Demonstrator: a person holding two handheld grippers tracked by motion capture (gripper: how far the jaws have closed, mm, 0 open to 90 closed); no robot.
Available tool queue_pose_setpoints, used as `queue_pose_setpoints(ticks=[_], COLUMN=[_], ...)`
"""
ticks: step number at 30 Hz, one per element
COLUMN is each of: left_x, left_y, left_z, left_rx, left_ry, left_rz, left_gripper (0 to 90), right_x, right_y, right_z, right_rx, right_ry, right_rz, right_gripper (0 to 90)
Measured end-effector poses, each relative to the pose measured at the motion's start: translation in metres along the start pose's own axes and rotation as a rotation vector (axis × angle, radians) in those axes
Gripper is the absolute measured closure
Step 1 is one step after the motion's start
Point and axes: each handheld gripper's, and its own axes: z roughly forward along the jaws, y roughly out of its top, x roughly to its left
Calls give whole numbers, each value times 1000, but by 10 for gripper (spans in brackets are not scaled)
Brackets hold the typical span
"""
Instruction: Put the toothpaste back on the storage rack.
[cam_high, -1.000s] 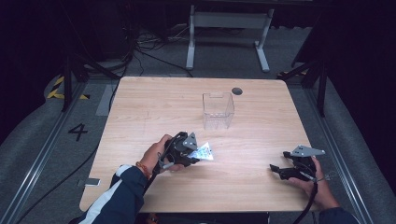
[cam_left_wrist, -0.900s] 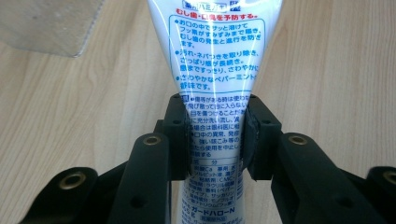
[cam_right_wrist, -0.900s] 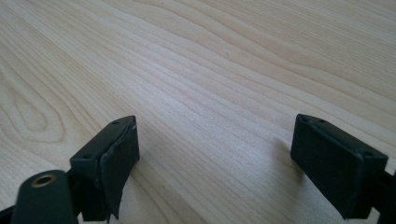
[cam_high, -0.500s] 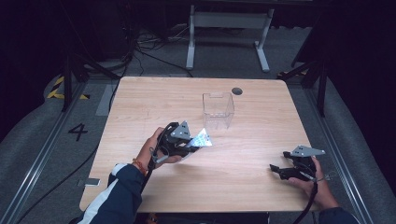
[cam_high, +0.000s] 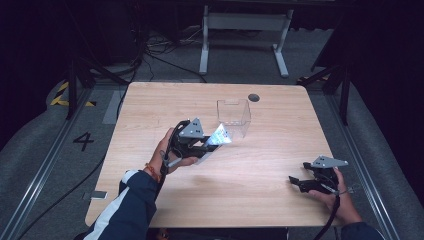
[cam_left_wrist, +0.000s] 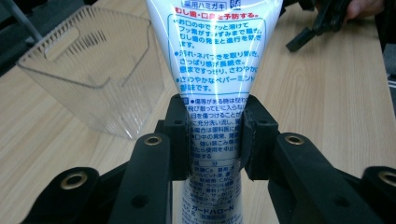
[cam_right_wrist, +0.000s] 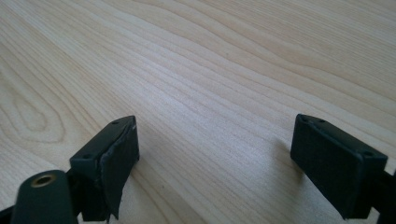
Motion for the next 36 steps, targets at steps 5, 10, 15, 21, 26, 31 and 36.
queue_pose_setpoints(ticks=[5,10,15,21,26,31,36], left_x=[4,12,20,36,45,53,62], left_y=[19,33,41,51,60,69,73], left_z=[-2,-5,-5,0,4,10,19], left_rx=[-24,-70,-103,-157,-175,-212,-237], left_ry=[-2,-1,8,21,37,27,33], left_rz=[9,0,-14,-37,-26,-39,-54], left_gripper=[689,690,690,689,690,690,690], right_x=[0,0,0,0,0,0,0], right_y=[0,0,0,0,0,0,0], right_z=[0,0,0,0,0,-1,-1], right_rx=[0,0,0,-1,0,-1,-1], right_ry=[0,0,0,0,0,1,1], right_rz=[-1,0,-1,2,0,2,2], right_gripper=[156,156,156,156,156,157,157])
